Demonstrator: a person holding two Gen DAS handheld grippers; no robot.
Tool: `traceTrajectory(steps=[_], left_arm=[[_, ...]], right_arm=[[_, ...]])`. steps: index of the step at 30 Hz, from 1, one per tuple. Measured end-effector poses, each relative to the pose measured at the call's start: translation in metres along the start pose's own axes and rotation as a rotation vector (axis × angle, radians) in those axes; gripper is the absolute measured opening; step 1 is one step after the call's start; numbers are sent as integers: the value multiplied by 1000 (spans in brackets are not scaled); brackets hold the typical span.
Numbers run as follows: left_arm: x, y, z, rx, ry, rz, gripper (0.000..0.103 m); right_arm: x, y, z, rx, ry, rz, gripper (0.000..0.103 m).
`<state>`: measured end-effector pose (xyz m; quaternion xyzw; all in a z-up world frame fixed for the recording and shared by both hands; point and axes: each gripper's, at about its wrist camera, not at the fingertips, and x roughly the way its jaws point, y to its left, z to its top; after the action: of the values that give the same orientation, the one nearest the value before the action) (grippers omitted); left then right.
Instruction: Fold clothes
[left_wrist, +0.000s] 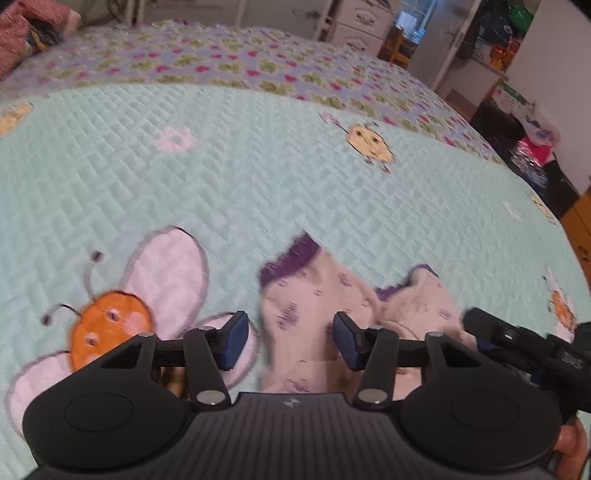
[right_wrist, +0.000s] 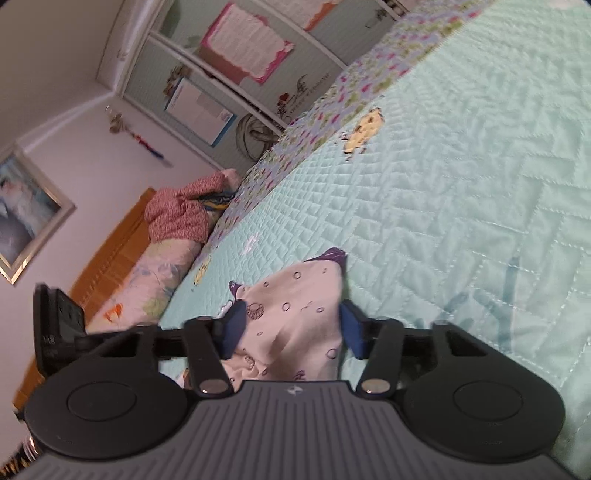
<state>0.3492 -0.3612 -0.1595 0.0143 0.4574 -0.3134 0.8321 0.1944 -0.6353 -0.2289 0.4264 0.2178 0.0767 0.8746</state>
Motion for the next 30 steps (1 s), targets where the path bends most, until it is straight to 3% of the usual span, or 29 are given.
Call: traceTrajectory(steps=[1, 4, 5, 7, 9, 12, 16, 19, 22, 24, 26, 30], left_arm=[[3, -2, 0, 10, 15, 3, 19], [5, -10, -1, 100, 38, 55, 4], [4, -12, 0, 133, 36, 73, 4], [1, -10, 4, 181, 28, 112, 3], [1, -5, 8, 190, 31, 100, 3], [9, -9, 4, 250, 19, 106, 4], [12, 0, 6, 184, -28, 128, 20], [5, 5, 7, 143, -44, 116, 27], [-14, 9, 3, 68, -124, 169, 29], [-31, 10, -6, 48, -164, 128, 30], [-38, 6, -15, 91, -137, 73, 30], [-39, 10, -31, 124, -85, 34, 34]], right_arm=[[2, -2, 0, 13, 12, 9, 41], [8, -3, -3, 28, 49, -8, 13], [9, -2, -4, 23, 50, -32, 2], [4, 2, -4, -2, 21, -93, 2], [-3, 5, -3, -30, -15, -151, 2], [1, -1, -2, -18, 13, -133, 2], [2, -3, -2, -20, 15, -128, 0], [0, -10, 0, 31, 17, -61, 11], [-4, -16, 3, 81, 15, -3, 21], [-6, -18, 4, 101, 11, 7, 21], [-8, -20, 5, 121, 6, 18, 21], [-10, -22, 6, 140, 1, 30, 21]])
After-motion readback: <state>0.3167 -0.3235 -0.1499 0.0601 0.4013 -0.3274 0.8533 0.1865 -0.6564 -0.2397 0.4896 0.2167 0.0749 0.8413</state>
